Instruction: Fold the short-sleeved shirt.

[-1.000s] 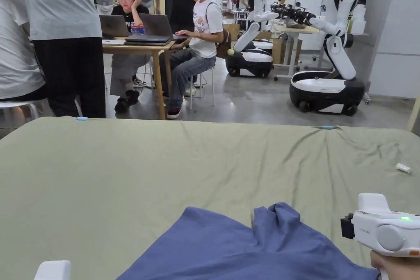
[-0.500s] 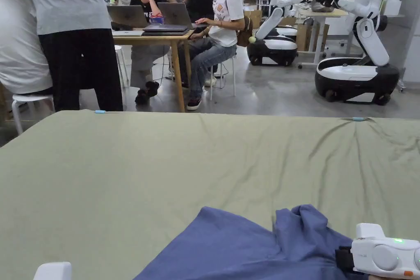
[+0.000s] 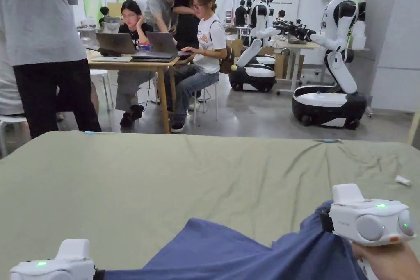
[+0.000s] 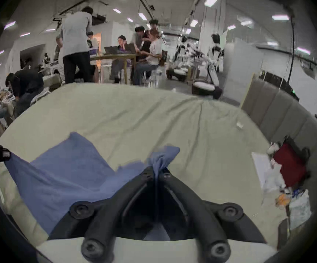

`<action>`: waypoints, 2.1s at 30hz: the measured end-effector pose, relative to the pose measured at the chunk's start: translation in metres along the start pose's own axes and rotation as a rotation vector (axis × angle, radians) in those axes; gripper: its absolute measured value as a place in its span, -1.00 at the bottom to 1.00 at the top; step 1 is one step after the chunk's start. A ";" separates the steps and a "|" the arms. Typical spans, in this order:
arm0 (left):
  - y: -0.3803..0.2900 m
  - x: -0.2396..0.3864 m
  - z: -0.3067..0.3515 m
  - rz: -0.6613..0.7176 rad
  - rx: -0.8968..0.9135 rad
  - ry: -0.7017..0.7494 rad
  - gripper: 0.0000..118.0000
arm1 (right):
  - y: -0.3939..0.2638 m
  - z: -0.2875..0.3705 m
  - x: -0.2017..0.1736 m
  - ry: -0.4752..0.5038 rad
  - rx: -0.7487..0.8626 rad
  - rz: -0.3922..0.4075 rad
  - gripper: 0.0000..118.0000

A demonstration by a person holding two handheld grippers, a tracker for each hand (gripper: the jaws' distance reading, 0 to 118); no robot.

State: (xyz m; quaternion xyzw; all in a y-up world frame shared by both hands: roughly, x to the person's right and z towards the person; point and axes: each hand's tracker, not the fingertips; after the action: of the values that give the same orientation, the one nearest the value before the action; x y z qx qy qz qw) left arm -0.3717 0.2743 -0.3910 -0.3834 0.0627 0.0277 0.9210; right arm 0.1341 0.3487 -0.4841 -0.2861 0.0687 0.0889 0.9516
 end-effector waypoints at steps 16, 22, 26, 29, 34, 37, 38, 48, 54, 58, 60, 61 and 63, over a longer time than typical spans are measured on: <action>0.201 0.048 0.108 -0.176 0.397 0.162 -0.99 | 0.160 0.131 0.050 -0.097 0.362 -0.105 -0.95; 0.275 0.061 0.127 -0.178 0.495 0.207 -0.99 | 0.213 0.137 0.066 -0.124 0.441 -0.105 -0.95; 0.322 0.059 0.129 -0.180 0.529 0.237 -0.99 | 0.246 0.135 0.075 -0.140 0.494 -0.114 -0.95; 0.350 0.056 0.139 -0.176 0.578 0.271 -0.99 | 0.266 0.135 0.080 -0.132 0.540 -0.140 -0.95; 0.385 0.048 0.161 -0.134 0.646 0.277 -0.99 | 0.299 0.135 0.083 -0.138 0.597 -0.128 -0.95; 0.387 0.049 0.165 -0.135 0.654 0.283 -0.99 | 0.306 0.134 0.080 -0.130 0.619 -0.123 -0.95; 0.385 0.048 0.162 -0.142 0.648 0.281 -0.99 | 0.304 0.135 0.075 -0.135 0.623 -0.119 -0.95; 0.288 0.046 0.080 -0.140 0.494 0.253 -0.99 | 0.213 0.069 0.069 -0.123 0.483 -0.117 -0.95; 0.233 0.041 0.090 -0.137 0.449 0.214 -0.99 | 0.160 0.093 0.067 -0.091 0.451 -0.145 -0.95; 0.183 0.040 0.113 -0.175 0.426 0.218 -0.99 | 0.108 0.119 0.053 -0.095 0.408 -0.149 -0.95; 0.152 0.035 0.120 -0.192 0.403 0.216 -0.99 | 0.075 0.129 0.048 -0.087 0.376 -0.157 -0.95; 0.135 0.033 0.121 -0.193 0.386 0.208 -0.99 | 0.057 0.132 0.043 -0.093 0.351 -0.143 -0.95; 0.095 0.027 0.121 -0.169 0.311 0.164 -0.99 | 0.014 0.137 0.034 -0.092 0.301 -0.132 -0.95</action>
State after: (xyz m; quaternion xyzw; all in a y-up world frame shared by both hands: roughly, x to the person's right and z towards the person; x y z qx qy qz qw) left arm -0.3433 0.4272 -0.3771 -0.2411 0.1085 -0.0913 0.9601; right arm 0.1751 0.4413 -0.3844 -0.1397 0.0187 0.0281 0.9896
